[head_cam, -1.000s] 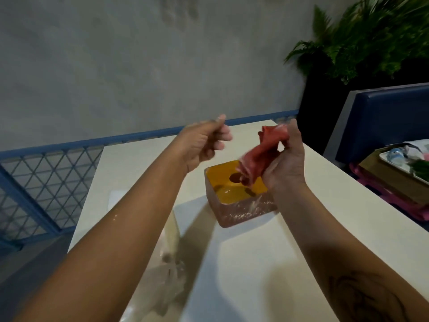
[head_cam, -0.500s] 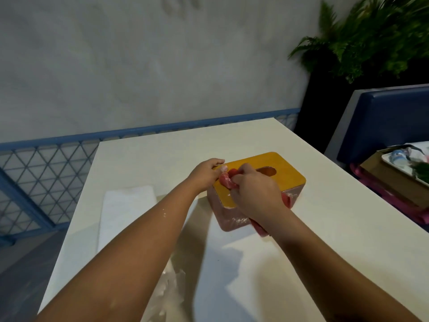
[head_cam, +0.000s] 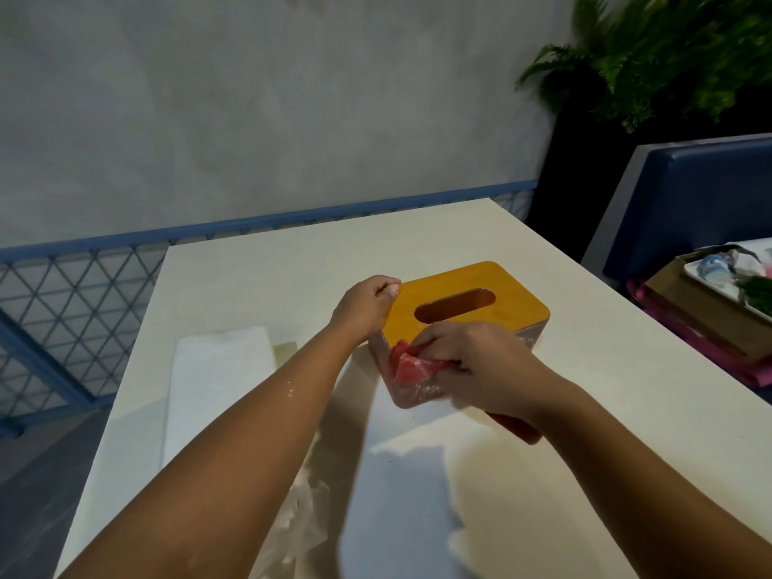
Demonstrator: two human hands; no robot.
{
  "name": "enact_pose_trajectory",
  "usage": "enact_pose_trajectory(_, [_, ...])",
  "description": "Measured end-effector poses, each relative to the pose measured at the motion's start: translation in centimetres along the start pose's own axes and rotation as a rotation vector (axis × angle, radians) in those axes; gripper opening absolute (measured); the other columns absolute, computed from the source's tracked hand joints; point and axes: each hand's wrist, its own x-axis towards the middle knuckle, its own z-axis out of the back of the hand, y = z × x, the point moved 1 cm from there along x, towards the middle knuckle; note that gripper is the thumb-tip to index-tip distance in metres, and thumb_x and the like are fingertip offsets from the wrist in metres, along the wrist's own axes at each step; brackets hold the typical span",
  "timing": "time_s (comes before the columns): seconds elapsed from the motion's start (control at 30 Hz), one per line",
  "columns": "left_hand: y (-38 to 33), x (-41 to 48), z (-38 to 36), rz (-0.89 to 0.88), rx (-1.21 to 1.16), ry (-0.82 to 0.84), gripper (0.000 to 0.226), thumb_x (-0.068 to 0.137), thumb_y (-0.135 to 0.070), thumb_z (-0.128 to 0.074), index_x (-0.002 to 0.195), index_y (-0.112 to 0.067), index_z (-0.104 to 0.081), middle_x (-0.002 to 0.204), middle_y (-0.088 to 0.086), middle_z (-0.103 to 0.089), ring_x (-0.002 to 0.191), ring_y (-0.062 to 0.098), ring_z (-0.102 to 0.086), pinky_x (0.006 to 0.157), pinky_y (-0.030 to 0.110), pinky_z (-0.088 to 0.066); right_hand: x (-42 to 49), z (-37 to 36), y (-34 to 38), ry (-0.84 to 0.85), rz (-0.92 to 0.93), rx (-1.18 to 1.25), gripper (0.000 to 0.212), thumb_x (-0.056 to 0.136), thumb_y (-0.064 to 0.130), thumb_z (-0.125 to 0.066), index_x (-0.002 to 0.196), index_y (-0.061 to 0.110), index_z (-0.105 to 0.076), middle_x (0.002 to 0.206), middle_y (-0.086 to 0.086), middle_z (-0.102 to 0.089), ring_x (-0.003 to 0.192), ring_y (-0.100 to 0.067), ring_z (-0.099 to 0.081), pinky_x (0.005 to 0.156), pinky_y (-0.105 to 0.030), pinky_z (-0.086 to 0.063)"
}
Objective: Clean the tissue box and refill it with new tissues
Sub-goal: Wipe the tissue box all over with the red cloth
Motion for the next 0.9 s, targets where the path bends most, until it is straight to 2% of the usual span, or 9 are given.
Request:
enact_pose_trajectory(0.1, [-0.3,-0.3,0.2,-0.077,0.215,-0.129,0.030,0.096,-0.034,-0.043,0.123,-0.030,-0.056,0.134,-0.001,-0.050,0.124,0.020,-0.044,0.101,0.039,-0.030,-0.7,1.2,-0.6,-0.024,-0.217,0.331,0.024,0.072,0.019,-0.053,0.084,0.014,-0.073,0.084,0.002,-0.070,0.074,-0.018,-0.063,0.066,-0.038,-0.053])
enact_pose_trajectory(0.17, [-0.9,-0.5,0.3,-0.182,0.256,-0.117,0.028,0.095,-0.034,-0.046,0.120,-0.032,-0.059,0.136,-0.003,-0.046,0.126,0.018,-0.038,0.102,0.037,-0.026,-0.8,1.9,-1.8,-0.152,-0.430,0.496,0.017,0.075,0.009,-0.057,0.085,0.006,-0.071,0.076,-0.008,-0.067,0.066,-0.023,-0.060,0.062,-0.035,-0.048])
enact_pose_trajectory(0.23, [-1.3,-0.7,0.0,-0.239,0.242,-0.055,0.028,0.095,-0.035,-0.046,0.116,-0.032,-0.063,0.139,-0.005,-0.043,0.129,0.017,-0.034,0.104,0.037,-0.022,-0.4,2.2,-2.5,-0.261,-0.517,0.303,0.013,0.079,0.009,-0.056,0.084,0.005,-0.067,0.082,-0.006,-0.065,0.072,-0.027,-0.059,0.065,-0.037,-0.048])
enact_pose_trajectory(0.3, [-1.5,-0.7,-0.3,-0.280,0.253,-0.018,0.028,0.095,-0.036,-0.045,0.112,-0.032,-0.066,0.141,-0.007,-0.041,0.130,0.017,-0.030,0.106,0.038,-0.019,0.2,1.7,-1.9,-0.247,-0.478,0.040,0.016,0.084,0.017,-0.052,0.085,0.011,-0.067,0.098,0.001,-0.064,0.084,-0.026,-0.058,0.070,-0.036,-0.048])
enact_pose_trajectory(0.43, [-1.6,-0.7,-0.7,-0.352,0.249,0.001,0.025,0.093,-0.037,-0.048,0.102,-0.031,-0.070,0.142,-0.012,-0.040,0.131,0.016,-0.028,0.104,0.036,-0.017,0.4,-1.2,0.8,-0.248,-0.258,-0.140,0.039,0.089,0.033,-0.037,0.097,0.016,-0.072,0.110,0.005,-0.063,0.085,-0.021,-0.062,0.061,-0.029,-0.044])
enact_pose_trajectory(0.57, [-1.7,-0.5,-0.7,-0.378,0.324,0.080,0.028,0.093,-0.037,-0.047,0.100,-0.024,-0.071,0.134,-0.010,-0.046,0.126,0.014,-0.034,0.101,0.032,-0.016,0.0,-2.1,0.6,-0.214,-0.157,-0.132,0.027,0.083,0.027,-0.050,0.091,0.018,-0.074,0.104,0.005,-0.066,0.080,-0.019,-0.063,0.056,-0.028,-0.047])
enact_pose_trajectory(0.63, [-1.7,-0.6,-0.7,-0.371,0.325,0.072,0.031,0.094,-0.038,-0.045,0.090,-0.023,-0.072,0.124,-0.008,-0.050,0.120,0.013,-0.037,0.096,0.030,-0.016,-0.4,-1.8,0.5,-0.185,-0.122,-0.104,0.024,0.081,0.024,-0.053,0.090,0.019,-0.075,0.105,0.007,-0.066,0.082,-0.016,-0.063,0.055,-0.025,-0.045])
enact_pose_trajectory(0.73, [-1.8,-0.8,-0.9,-0.371,0.330,0.024,0.034,0.094,-0.040,-0.043,0.069,-0.028,-0.062,0.113,-0.007,-0.052,0.113,0.012,-0.039,0.092,0.029,-0.017,-1.4,-1.2,0.3,-0.147,-0.111,-0.090,0.030,0.081,0.025,-0.048,0.096,0.022,-0.074,0.106,0.008,-0.065,0.084,-0.014,-0.063,0.057,-0.024,-0.043])
enact_pose_trajectory(0.9, [-1.7,-0.8,-1.1,-0.384,0.309,-0.030,0.036,0.094,-0.040,-0.043,0.070,-0.024,-0.065,0.104,-0.009,-0.051,0.108,0.012,-0.041,0.092,0.030,-0.018,-1.3,-1.2,0.7,-0.194,-0.141,-0.106,0.043,0.083,0.037,-0.036,0.098,0.022,-0.074,0.107,0.009,-0.063,0.081,-0.017,-0.062,0.057,-0.022,-0.036])
